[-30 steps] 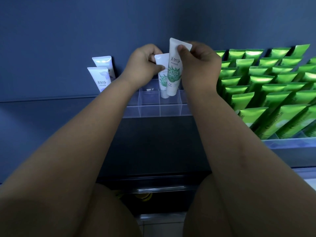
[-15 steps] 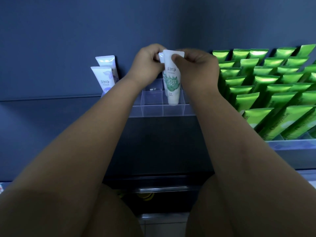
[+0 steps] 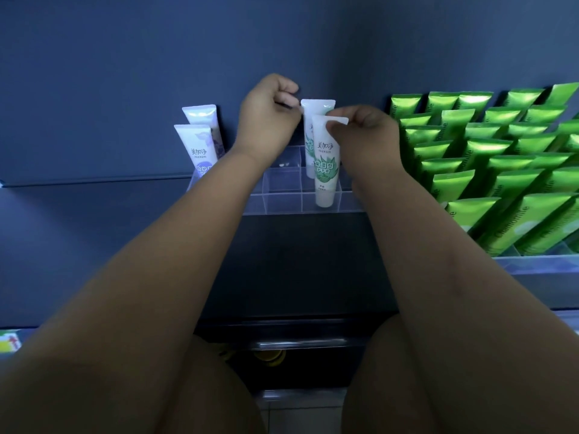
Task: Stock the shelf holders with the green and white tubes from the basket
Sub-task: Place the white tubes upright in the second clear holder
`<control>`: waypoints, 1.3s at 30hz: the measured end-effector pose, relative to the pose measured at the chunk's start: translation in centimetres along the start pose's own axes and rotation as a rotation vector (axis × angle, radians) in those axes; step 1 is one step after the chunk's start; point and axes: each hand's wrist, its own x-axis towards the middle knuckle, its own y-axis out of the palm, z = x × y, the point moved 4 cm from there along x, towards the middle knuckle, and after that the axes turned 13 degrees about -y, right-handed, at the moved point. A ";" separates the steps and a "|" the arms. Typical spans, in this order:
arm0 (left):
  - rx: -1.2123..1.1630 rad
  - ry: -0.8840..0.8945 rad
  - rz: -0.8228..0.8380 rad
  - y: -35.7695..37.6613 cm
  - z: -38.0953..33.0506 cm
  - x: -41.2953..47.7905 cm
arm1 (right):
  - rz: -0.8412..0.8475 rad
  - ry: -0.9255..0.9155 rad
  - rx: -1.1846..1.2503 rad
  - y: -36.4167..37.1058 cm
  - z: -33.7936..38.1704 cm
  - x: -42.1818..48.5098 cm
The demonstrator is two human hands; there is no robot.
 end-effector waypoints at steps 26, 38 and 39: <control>-0.024 0.009 0.028 -0.5 -1.3 -5.2 | 0.127 -0.044 -0.284 0.3 1.0 -0.8; 0.044 0.010 -0.057 -1.0 -1.0 -7.0 | 0.210 -0.330 -0.640 0.5 4.1 -3.1; 0.070 0.032 -0.064 -1.0 -1.2 -7.3 | 0.204 -0.364 -0.700 0.7 4.4 -3.5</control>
